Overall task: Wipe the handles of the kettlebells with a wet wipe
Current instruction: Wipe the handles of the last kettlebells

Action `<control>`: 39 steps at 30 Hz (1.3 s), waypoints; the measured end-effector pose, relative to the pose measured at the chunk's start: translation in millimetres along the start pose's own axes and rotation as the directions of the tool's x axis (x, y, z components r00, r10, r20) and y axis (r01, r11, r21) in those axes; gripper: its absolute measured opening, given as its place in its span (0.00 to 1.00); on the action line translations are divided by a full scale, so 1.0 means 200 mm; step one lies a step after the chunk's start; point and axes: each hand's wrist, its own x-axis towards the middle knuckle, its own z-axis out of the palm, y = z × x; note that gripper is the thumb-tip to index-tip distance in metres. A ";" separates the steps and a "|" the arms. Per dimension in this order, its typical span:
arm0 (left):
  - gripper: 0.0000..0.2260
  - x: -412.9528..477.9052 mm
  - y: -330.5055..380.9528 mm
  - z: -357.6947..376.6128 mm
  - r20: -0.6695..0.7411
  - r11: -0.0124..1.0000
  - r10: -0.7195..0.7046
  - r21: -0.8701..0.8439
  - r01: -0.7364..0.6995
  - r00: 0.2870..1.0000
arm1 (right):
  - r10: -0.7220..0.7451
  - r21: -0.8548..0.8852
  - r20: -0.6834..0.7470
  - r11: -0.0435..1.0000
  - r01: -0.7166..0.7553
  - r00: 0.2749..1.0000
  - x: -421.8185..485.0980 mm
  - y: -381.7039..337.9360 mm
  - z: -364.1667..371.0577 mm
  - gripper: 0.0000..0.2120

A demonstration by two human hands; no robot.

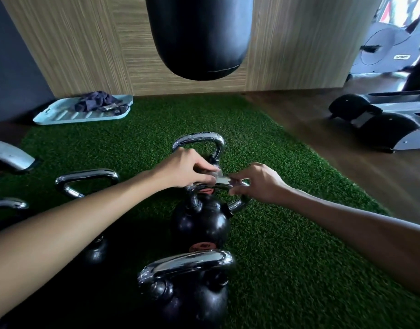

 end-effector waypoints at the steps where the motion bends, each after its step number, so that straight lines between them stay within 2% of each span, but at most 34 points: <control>1: 0.18 -0.02 -0.05 0.00 -0.022 0.999 -0.009 -0.034 0.008 1.000 | -0.007 0.011 -0.014 1.000 0.007 1.000 -0.01 0.00 0.00 0.37; 7: 0.23 -0.07 -0.07 0.07 -0.188 0.990 0.119 -0.053 -0.131 0.975 | 0.003 0.079 -0.050 0.997 0.001 0.999 -0.01 0.02 0.00 0.20; 10: 0.23 -0.11 -0.10 0.11 -0.219 0.983 0.046 -0.164 -0.083 0.975 | 0.003 0.146 -0.050 0.989 0.004 0.999 -0.01 0.05 0.01 0.17; 14: 0.21 -0.12 -0.17 0.15 -0.249 0.965 -0.058 -0.263 -0.010 0.967 | 0.010 0.149 -0.052 0.989 -0.002 0.999 0.00 0.08 0.02 0.12; 20: 0.19 -0.14 -0.18 0.16 -0.283 0.974 -0.025 -0.225 -0.041 0.959 | -0.022 0.144 -0.033 0.989 0.027 0.999 0.01 0.09 0.01 0.12; 23: 0.20 -0.21 -0.31 0.23 -0.275 0.949 -0.124 -0.312 0.034 0.953 | -0.040 0.152 -0.057 0.987 0.049 0.998 0.01 0.10 0.01 0.13; 26: 0.18 -0.29 -0.39 0.38 -0.210 0.886 -0.205 -0.454 0.091 0.956 | -0.041 0.147 -0.065 0.988 0.050 0.997 0.01 0.13 0.01 0.07; 29: 0.15 -0.29 -0.34 0.46 -0.303 0.826 -0.303 -0.556 0.091 0.904 | -0.038 0.161 -0.053 0.986 0.046 0.998 0.02 0.15 0.03 0.03; 31: 0.15 -0.27 -0.32 0.46 -0.371 0.831 -0.297 -0.554 0.046 0.880 | -0.032 0.186 -0.059 0.982 0.042 0.998 0.02 0.15 0.03 0.05; 33: 0.15 -0.26 -0.32 0.45 -0.401 0.847 -0.289 -0.530 0.037 0.869 | -0.032 0.172 -0.055 0.984 0.041 0.998 0.02 0.12 0.03 0.03; 38: 0.13 -0.29 -0.38 0.48 -0.305 0.838 -0.356 -0.523 0.158 0.883 | -0.067 0.216 -0.038 0.974 0.074 0.997 0.05 0.11 0.05 0.03; 39: 0.13 -0.30 -0.39 0.46 -0.287 0.847 -0.351 -0.502 0.172 0.891 | -0.085 0.206 -0.045 0.974 0.092 0.995 0.07 0.12 0.06 0.05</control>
